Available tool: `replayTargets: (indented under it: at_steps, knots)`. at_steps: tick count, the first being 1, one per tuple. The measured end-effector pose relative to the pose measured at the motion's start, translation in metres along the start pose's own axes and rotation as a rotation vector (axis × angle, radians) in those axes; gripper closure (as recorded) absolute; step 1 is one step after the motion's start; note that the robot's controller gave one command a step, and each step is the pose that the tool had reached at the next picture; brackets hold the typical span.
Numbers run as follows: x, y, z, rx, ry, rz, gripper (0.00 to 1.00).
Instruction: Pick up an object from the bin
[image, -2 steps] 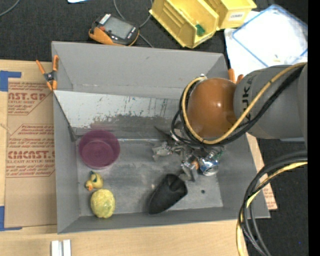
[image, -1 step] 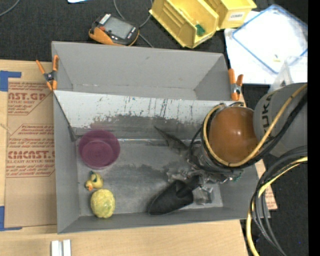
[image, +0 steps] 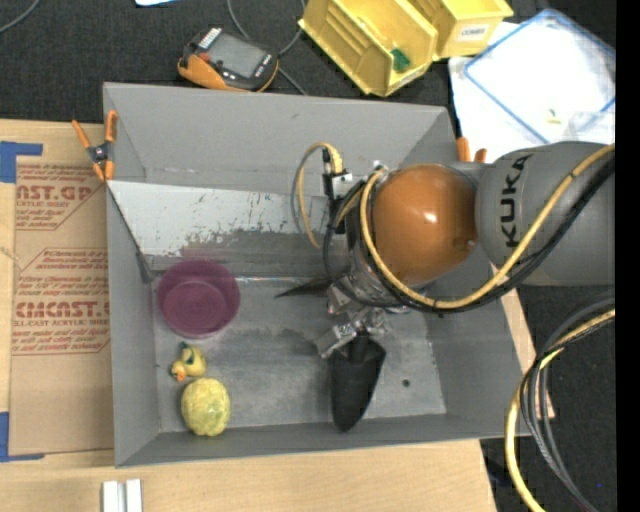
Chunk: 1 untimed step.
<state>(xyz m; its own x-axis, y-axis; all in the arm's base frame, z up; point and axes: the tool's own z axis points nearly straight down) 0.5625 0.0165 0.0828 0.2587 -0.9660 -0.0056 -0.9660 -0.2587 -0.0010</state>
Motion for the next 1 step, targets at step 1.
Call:
replayTargets:
  at_steps: [1]
  knots:
    - [0.0001, 0.0001, 0.0001, 0.0, 0.0, 0.0, 1.0]
